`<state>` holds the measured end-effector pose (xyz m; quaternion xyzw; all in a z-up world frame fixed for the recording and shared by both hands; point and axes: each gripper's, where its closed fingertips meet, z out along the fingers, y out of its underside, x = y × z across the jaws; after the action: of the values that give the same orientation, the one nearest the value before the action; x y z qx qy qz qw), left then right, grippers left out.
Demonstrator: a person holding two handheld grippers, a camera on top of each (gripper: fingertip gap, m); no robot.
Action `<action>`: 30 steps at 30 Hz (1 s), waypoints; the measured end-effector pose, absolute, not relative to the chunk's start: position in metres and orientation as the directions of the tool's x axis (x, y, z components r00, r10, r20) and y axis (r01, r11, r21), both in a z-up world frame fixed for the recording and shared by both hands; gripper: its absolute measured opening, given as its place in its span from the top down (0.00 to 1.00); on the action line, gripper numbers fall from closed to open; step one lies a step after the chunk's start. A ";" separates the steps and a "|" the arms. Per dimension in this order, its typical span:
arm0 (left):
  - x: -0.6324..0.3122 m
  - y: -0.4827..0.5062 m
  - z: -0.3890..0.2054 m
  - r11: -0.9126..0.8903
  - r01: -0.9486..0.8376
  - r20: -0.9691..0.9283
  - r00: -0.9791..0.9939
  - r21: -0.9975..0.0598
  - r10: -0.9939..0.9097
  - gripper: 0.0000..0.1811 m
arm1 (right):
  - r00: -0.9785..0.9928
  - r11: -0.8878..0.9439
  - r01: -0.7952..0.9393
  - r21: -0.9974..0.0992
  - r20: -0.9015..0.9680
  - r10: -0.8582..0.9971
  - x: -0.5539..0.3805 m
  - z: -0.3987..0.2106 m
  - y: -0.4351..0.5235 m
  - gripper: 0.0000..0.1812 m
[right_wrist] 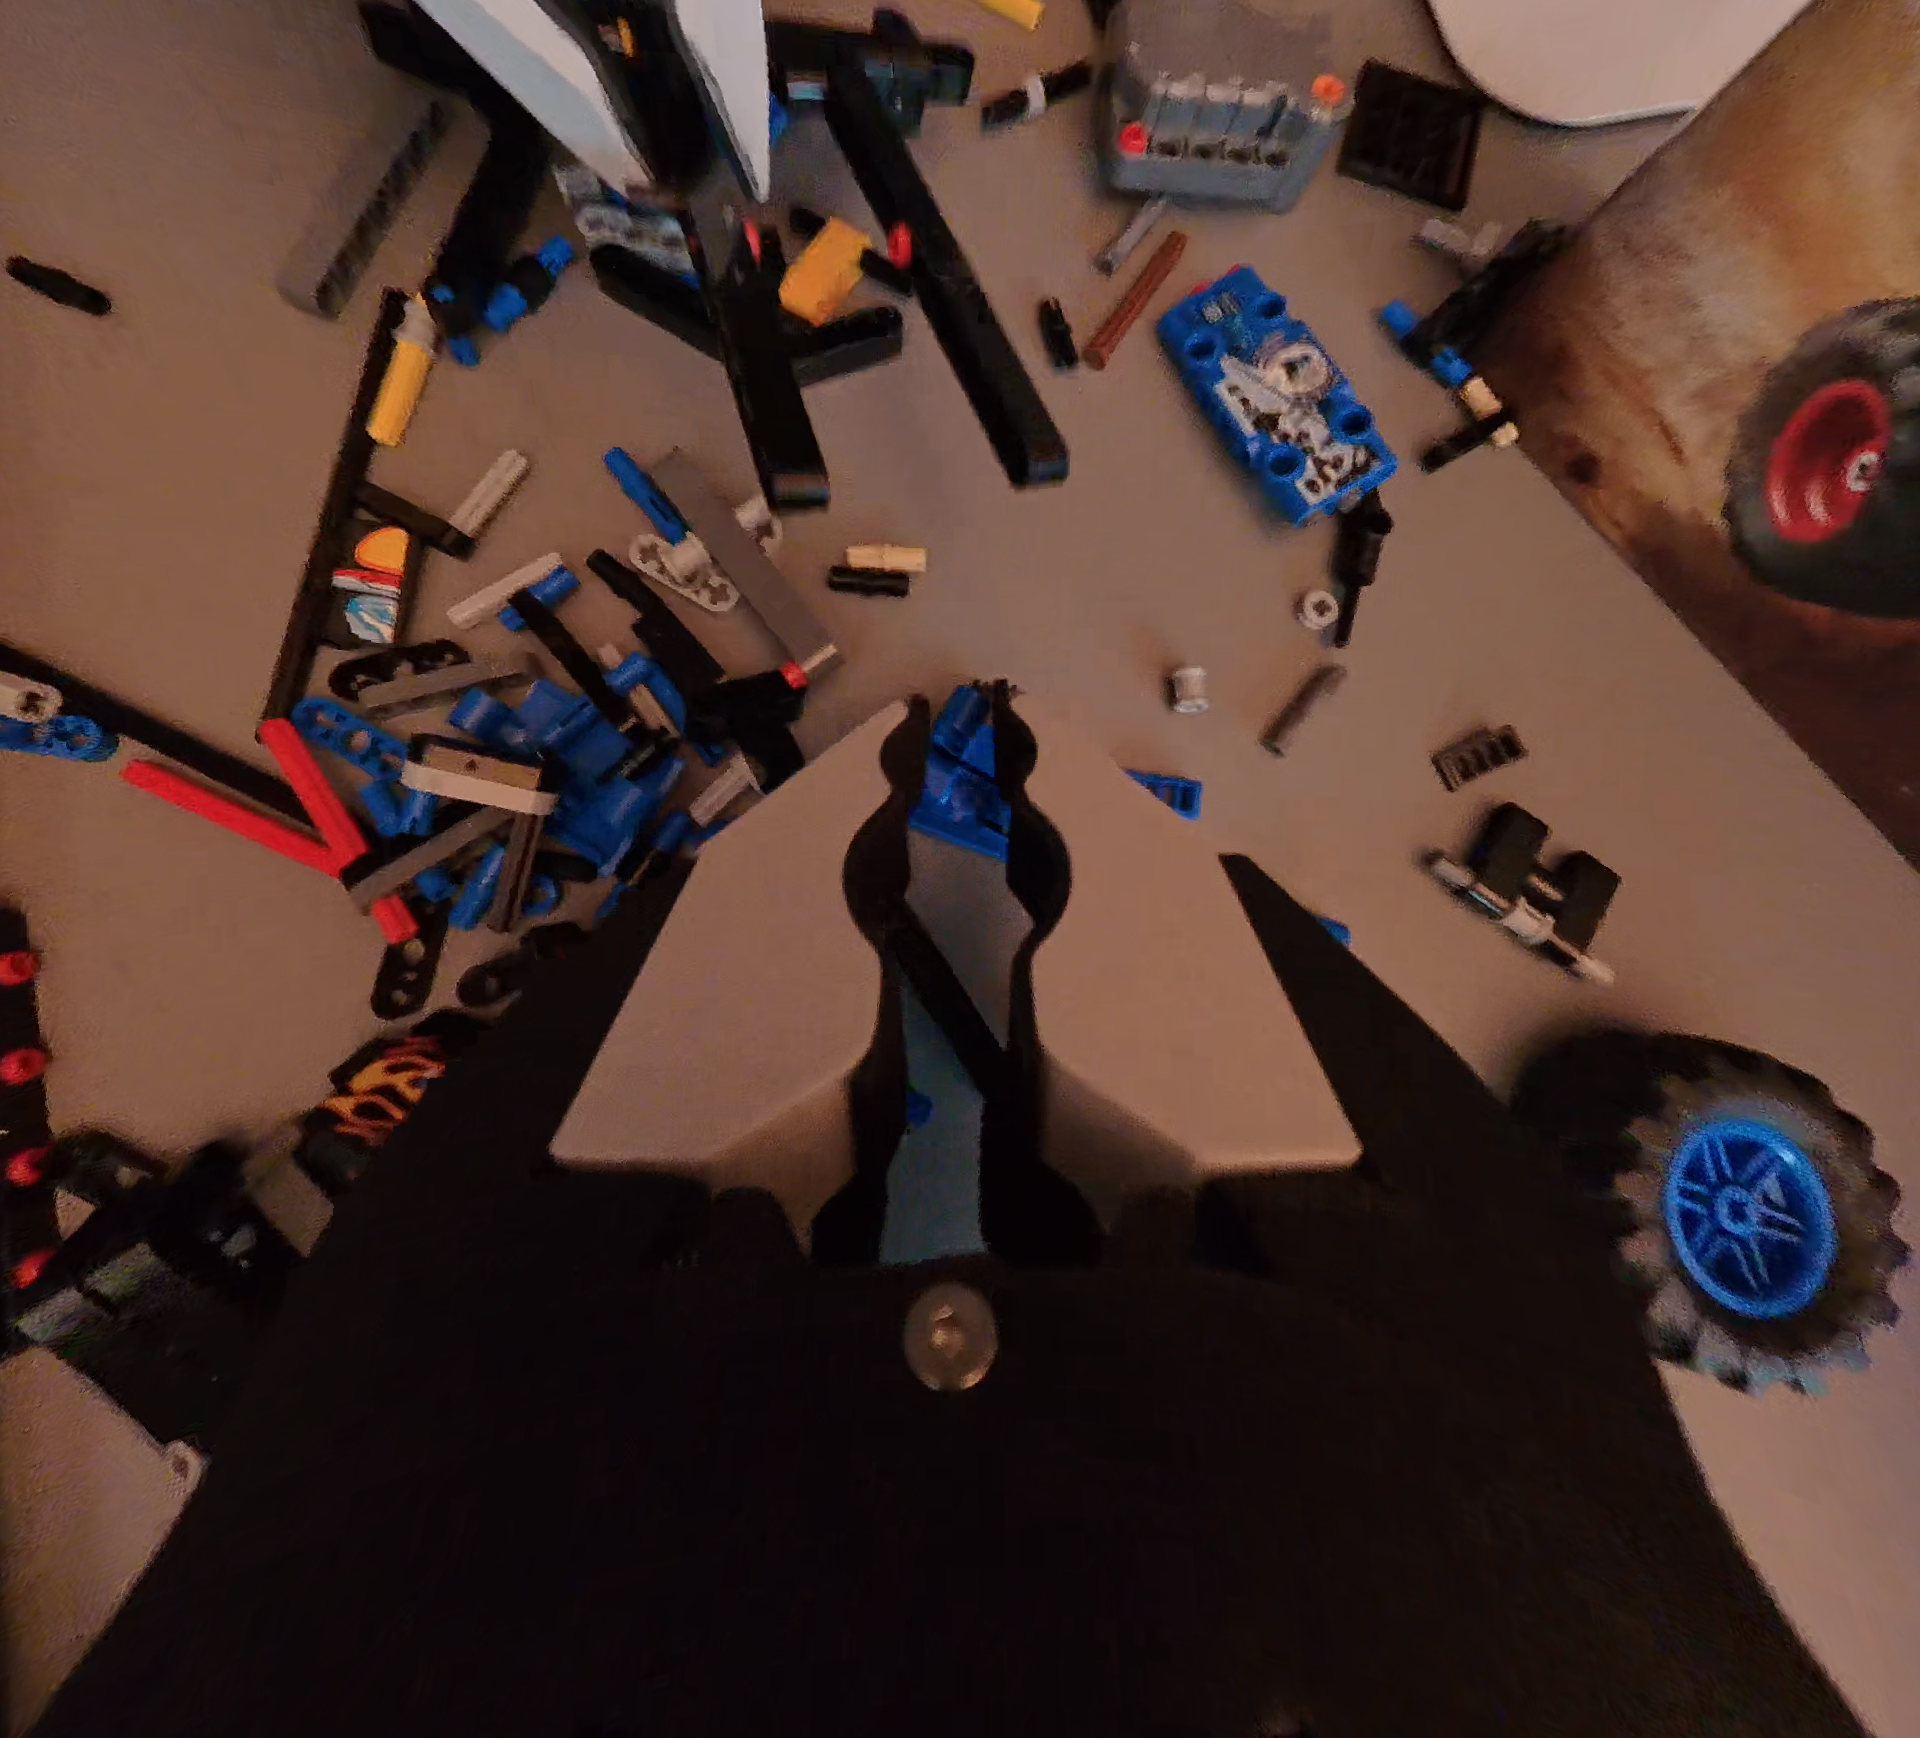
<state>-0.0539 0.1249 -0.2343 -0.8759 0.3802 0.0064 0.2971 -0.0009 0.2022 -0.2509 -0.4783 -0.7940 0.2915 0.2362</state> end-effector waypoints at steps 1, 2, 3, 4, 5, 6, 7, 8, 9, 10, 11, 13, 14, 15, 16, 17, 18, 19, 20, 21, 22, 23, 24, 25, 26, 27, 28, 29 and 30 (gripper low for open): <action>-0.055 0.119 -0.241 -0.557 -0.671 -0.211 0.711 -0.490 -0.671 0.96 | -0.435 0.368 0.614 -0.698 0.090 0.896 -0.002 -0.250 0.200 0.96; -0.055 0.114 -0.248 -0.577 -0.672 -0.180 0.709 -0.464 -0.682 0.95 | -0.438 0.377 0.611 -0.697 0.099 0.894 -0.002 -0.250 0.200 0.96; -0.057 0.113 -0.251 -0.579 -0.675 -0.180 0.708 -0.458 -0.683 0.93 | -0.441 0.386 0.608 -0.694 0.110 0.891 -0.001 -0.249 0.201 0.96; -0.056 0.116 -0.250 -0.576 -0.664 -0.182 0.715 -0.477 -0.675 0.90 | -0.441 0.389 0.599 -0.700 0.117 0.890 0.000 -0.246 0.201 0.96; -0.055 0.117 -0.247 -0.574 -0.657 -0.176 0.719 -0.489 -0.673 0.88 | -0.441 0.381 0.581 -0.720 0.115 0.890 0.000 -0.240 0.201 0.96; -0.054 0.120 -0.243 -0.556 -0.661 -0.201 0.716 -0.503 -0.669 0.88 | -0.449 0.369 0.553 -0.747 0.106 0.887 0.001 -0.232 0.198 0.96; -0.053 0.128 -0.236 -0.524 -0.665 -0.245 0.713 -0.532 -0.657 0.87 | -0.461 0.363 0.516 -0.776 0.106 0.881 0.003 -0.222 0.195 0.96; -0.045 0.134 -0.227 -0.480 -0.662 -0.269 0.708 -0.576 -0.654 0.87 | -0.475 0.362 0.472 -0.804 0.114 0.872 0.004 -0.212 0.191 0.96; -0.036 0.143 -0.215 -0.420 -0.653 -0.298 0.703 -0.630 -0.646 0.87 | -0.495 0.357 0.432 -0.828 0.113 0.861 0.007 -0.203 0.186 0.96; -0.028 0.153 -0.203 -0.366 -0.634 -0.330 0.712 -0.682 -0.619 0.88 | -0.517 0.351 0.399 -0.847 0.108 0.849 0.009 -0.196 0.181 0.96; -0.021 0.159 -0.195 -0.327 -0.624 -0.347 0.714 -0.710 -0.609 0.88 | -0.539 0.350 0.370 -0.861 0.109 0.835 0.012 -0.190 0.176 0.96; -0.003 0.162 -0.187 -0.249 -0.634 -0.373 0.680 -0.732 -0.631 0.89 | -0.568 0.357 0.336 -0.872 0.115 0.815 0.017 -0.185 0.169 0.96; 0.004 0.161 -0.188 -0.242 -0.632 -0.363 0.671 -0.736 -0.647 0.89 | -0.583 0.362 0.321 -0.875 0.119 0.804 0.019 -0.184 0.165 0.96; 0.008 0.162 -0.191 -0.245 -0.639 -0.362 0.664 -0.729 -0.654 0.89 | -0.601 0.369 0.299 -0.880 0.126 0.789 0.021 -0.181 0.161 0.96; 0.010 0.163 -0.195 -0.241 -0.654 -0.376 0.654 -0.717 -0.657 0.90 | -0.616 0.378 0.279 -0.883 0.138 0.776 0.022 -0.179 0.156 0.97; 0.015 0.161 -0.196 -0.233 -0.652 -0.364 0.643 -0.721 -0.674 0.92 | -0.623 0.389 0.270 -0.881 0.149 0.768 0.023 -0.178 0.153 0.96; 0.021 0.159 -0.194 -0.224 -0.625 -0.330 0.643 -0.748 -0.691 0.93 | -0.630 0.397 0.261 -0.880 0.156 0.761 0.024 -0.177 0.151 0.96; 0.025 0.158 -0.193 -0.224 -0.605 -0.306 0.646 -0.764 -0.699 0.94 | -0.636 0.401 0.242 -0.883 0.168 0.754 0.025 -0.174 0.148 0.96; 0.026 0.158 -0.193 -0.222 -0.604 -0.304 0.644 -0.766 -0.702 0.97 | -0.641 0.406 0.228 -0.885 0.177 0.747 0.026 -0.172 0.146 0.96; 0.028 0.157 -0.190 -0.215 -0.586 -0.290 0.646 -0.781 -0.706 0.98 | -0.641 0.419 0.225 -0.879 0.191 0.744 0.026 -0.172 0.145 0.96; 0.029 0.156 -0.189 -0.226 -0.559 -0.257 0.654 -0.798 -0.711 0.97 | -0.639 0.433 0.215 -0.875 0.209 0.740 0.027 -0.171 0.145 0.96; 0.031 0.155 -0.187 -0.230 -0.532 -0.227 0.658 -0.815 -0.718 0.98 | -0.639 0.439 0.205 -0.875 0.221 0.737 0.028 -0.169 0.144 0.97; 0.031 0.154 -0.186 -0.231 -0.515 -0.209 0.659 -0.825 -0.723 0.99 | -0.638 0.447 0.197 -0.873 0.233 0.734 0.028 -0.168 0.144 0.97; 0.031 0.153 -0.185 -0.234 -0.503 -0.195 0.660 -0.832 -0.725 0.99 | -0.635 0.465 0.188 -0.865 0.254 0.729 0.029 -0.168 0.144 0.97; 0.033 0.152 -0.183 -0.238 -0.479 -0.169 0.661 -0.845 -0.731 0.97 | -0.632 0.482 0.183 -0.857 0.273 0.725 0.030 -0.167 0.144 0.97; 0.036 0.149 -0.180 -0.249 -0.446 -0.124 0.655 -0.860 -0.746 0.95 | -0.634 0.485 0.178 -0.856 0.277 0.722 0.031 -0.166 0.143 0.97; 0.037 0.149 -0.179 -0.261 -0.424 -0.098 0.659 -0.867 -0.746 0.92 | -0.635 0.486 0.168 -0.857 0.283 0.719 0.031 -0.165 0.142 0.97; 0.036 0.150 -0.178 -0.261 -0.415 -0.094 0.665 -0.872 -0.741 0.93 | -0.632 0.494 0.163 -0.854 0.294 0.717 0.032 -0.164 0.142 0.97; 0.036 0.150 -0.177 -0.260 -0.411 -0.092 0.665 -0.874 -0.742 0.94 | -0.634 0.504 0.165 -0.848 0.300 0.713 0.032 -0.165 0.142 0.97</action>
<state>0.0364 0.1500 -0.1773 -0.7751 0.3718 -0.1717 0.4812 0.0322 0.1416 -0.1655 -0.2735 -0.8022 0.4164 0.3291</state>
